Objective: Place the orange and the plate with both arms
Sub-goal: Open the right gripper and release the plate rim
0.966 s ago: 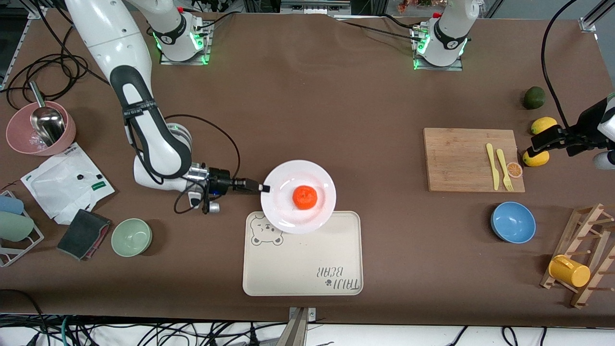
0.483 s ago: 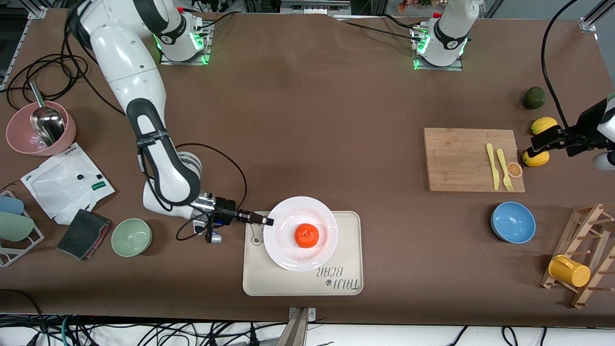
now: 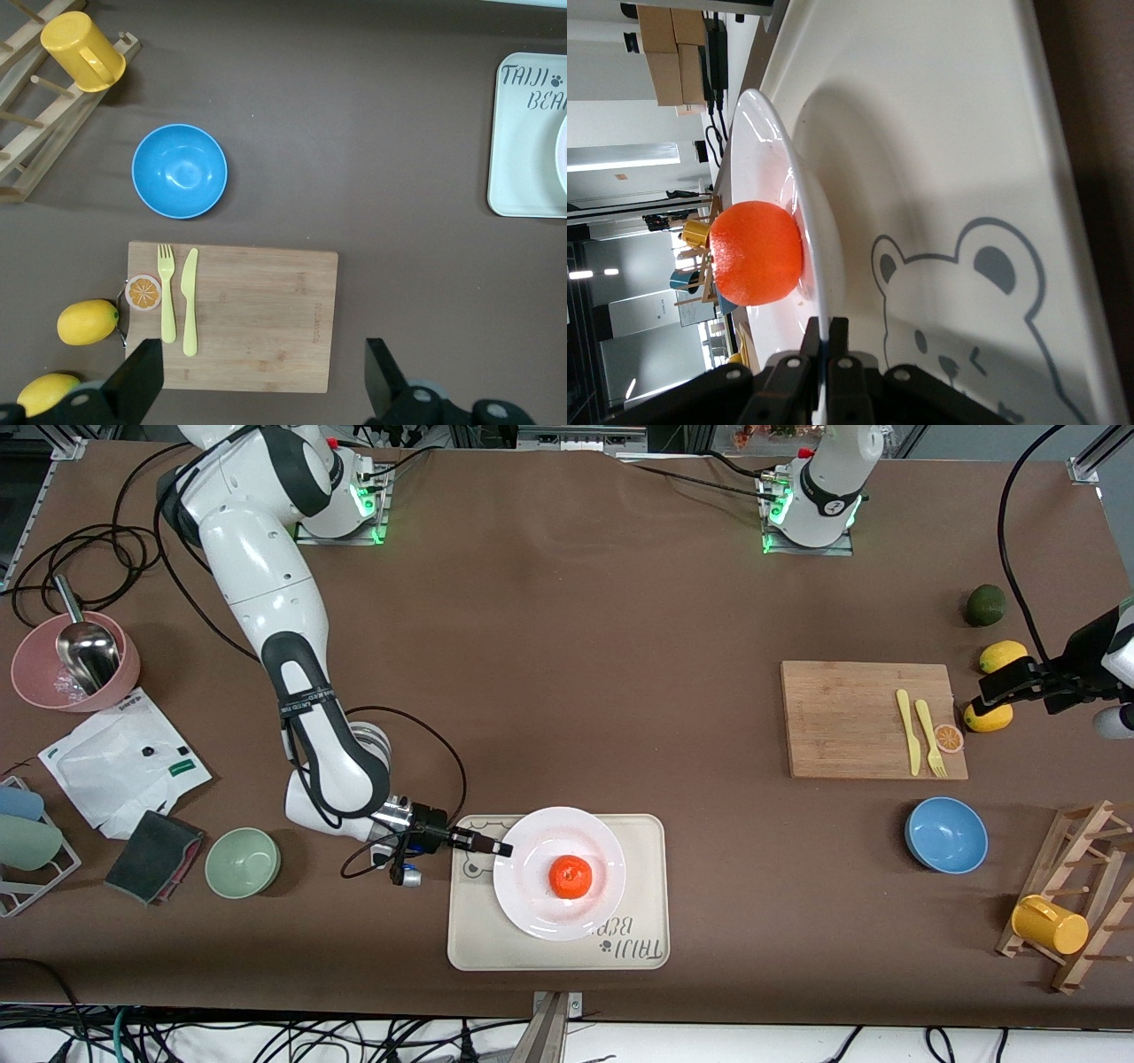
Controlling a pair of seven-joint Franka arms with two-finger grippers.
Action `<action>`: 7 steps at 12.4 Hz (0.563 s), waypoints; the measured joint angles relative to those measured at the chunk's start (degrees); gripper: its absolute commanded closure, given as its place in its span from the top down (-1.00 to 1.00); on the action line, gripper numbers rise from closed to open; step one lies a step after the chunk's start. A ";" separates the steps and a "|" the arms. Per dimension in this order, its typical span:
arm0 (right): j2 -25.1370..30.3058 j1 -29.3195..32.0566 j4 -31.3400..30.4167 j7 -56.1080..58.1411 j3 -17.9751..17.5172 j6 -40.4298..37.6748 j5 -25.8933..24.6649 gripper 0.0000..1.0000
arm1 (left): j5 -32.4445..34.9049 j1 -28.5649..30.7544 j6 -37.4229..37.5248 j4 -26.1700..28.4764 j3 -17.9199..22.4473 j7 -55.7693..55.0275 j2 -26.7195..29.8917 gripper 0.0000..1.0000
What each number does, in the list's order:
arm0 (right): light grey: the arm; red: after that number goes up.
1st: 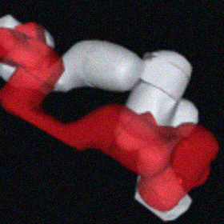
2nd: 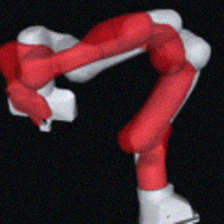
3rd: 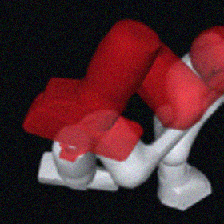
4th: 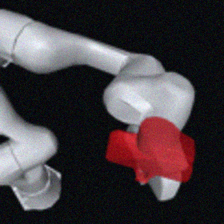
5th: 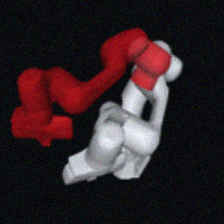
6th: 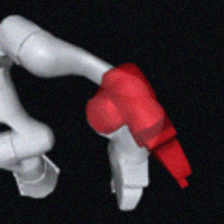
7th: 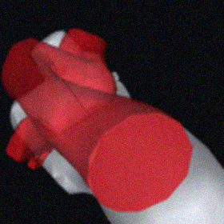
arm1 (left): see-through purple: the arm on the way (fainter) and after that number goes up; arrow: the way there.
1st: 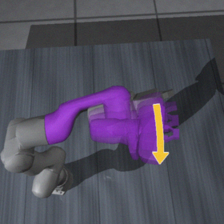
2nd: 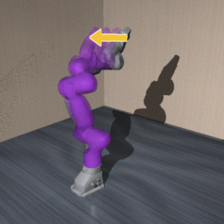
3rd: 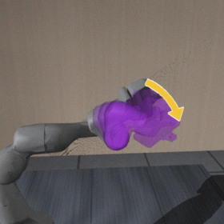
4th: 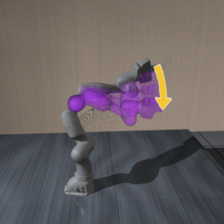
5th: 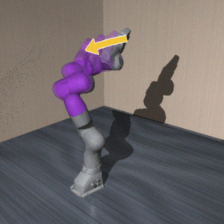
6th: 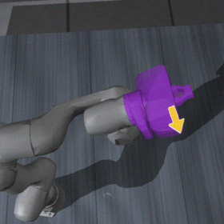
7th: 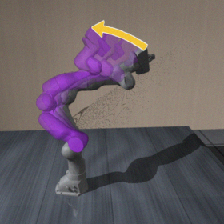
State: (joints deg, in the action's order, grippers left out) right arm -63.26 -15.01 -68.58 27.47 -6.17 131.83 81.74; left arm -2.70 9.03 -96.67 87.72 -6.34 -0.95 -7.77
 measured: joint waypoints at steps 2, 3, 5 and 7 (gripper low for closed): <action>-0.10 0.00 0.25 0.00 0.00 0.00 0.00 -0.69 | 0.00 0.00 0.00 0.00 0.00 0.00 0.00 1.00; -0.10 0.00 0.31 0.00 0.00 0.01 0.00 -0.60 | 0.00 0.00 0.00 0.00 0.00 0.00 0.00 1.00; -0.10 -0.02 0.39 0.00 0.00 0.00 -0.01 -0.43 | 0.00 0.00 0.00 0.00 0.00 0.00 0.00 1.00; -0.10 -0.06 0.42 0.00 0.00 0.00 -0.01 -0.30 | 0.00 0.00 0.00 0.00 0.00 0.00 0.00 1.00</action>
State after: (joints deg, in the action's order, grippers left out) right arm -63.36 -15.07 -68.16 27.47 -6.17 131.83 81.73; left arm -2.70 9.03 -96.67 87.72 -6.33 -0.95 -7.77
